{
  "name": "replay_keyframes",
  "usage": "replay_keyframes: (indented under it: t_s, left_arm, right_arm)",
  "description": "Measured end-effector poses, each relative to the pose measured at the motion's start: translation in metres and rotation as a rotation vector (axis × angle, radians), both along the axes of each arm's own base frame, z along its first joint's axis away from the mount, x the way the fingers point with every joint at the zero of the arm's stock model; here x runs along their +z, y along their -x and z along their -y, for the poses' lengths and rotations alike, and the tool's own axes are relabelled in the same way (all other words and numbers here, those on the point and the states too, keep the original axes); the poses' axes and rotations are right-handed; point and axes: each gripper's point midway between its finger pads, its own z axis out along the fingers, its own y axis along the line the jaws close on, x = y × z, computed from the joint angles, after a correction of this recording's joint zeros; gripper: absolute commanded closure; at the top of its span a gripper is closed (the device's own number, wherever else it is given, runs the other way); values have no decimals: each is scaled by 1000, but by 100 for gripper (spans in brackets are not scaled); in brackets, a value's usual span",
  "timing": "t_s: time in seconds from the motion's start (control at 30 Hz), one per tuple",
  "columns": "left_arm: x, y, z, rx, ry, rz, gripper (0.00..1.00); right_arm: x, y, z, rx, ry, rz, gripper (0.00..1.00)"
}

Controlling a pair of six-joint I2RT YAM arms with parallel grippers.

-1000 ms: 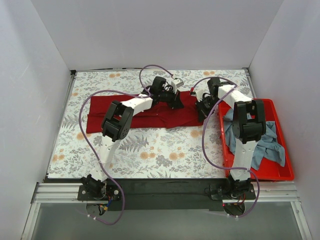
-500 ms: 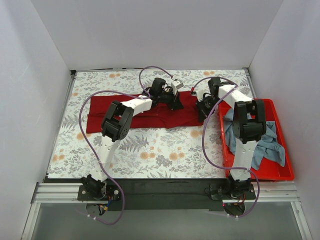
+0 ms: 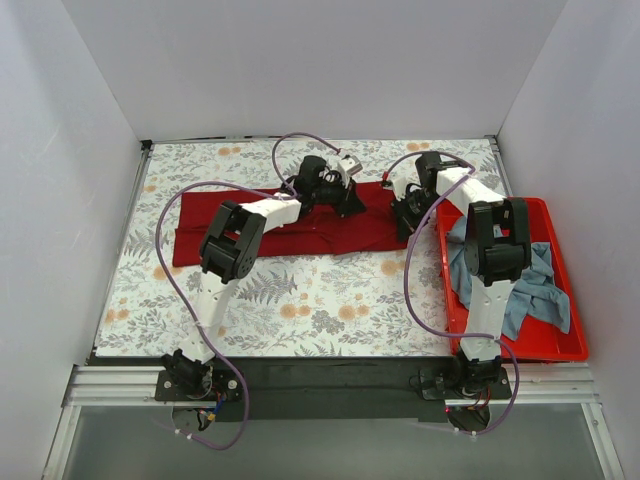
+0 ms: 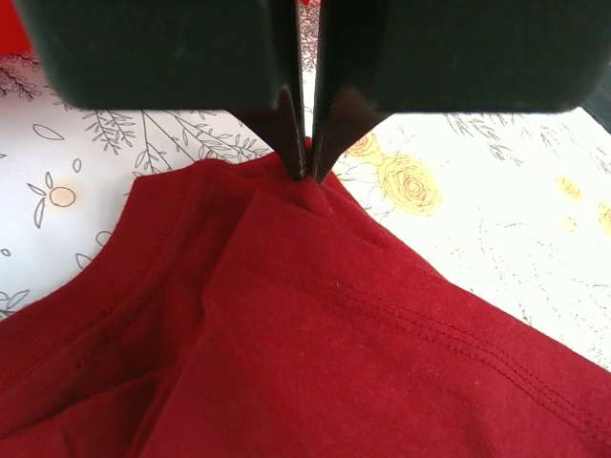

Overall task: Fold and stack the t-shirts
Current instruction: Fold the tshirt

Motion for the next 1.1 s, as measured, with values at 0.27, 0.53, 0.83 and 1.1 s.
replay_keyframes:
  t_s: [0.27,0.53,0.83,1.1]
  left_arm:
    - [4,-1,-11,28,32,26,100]
    - [24,-10,-14,41,65,93,100]
    - [23,-16,-18,58,58,112,100]
    - [23,-20,-21,66,53,123,100]
  right_arm:
    - [-1,-2,2,-14,10,-5,89]
    - [-5,-5,3,-22,21,-11,84]
    - [0,-13,5,-35,24,9,78]
    - [-6,-13,5,-37,27,-5,78]
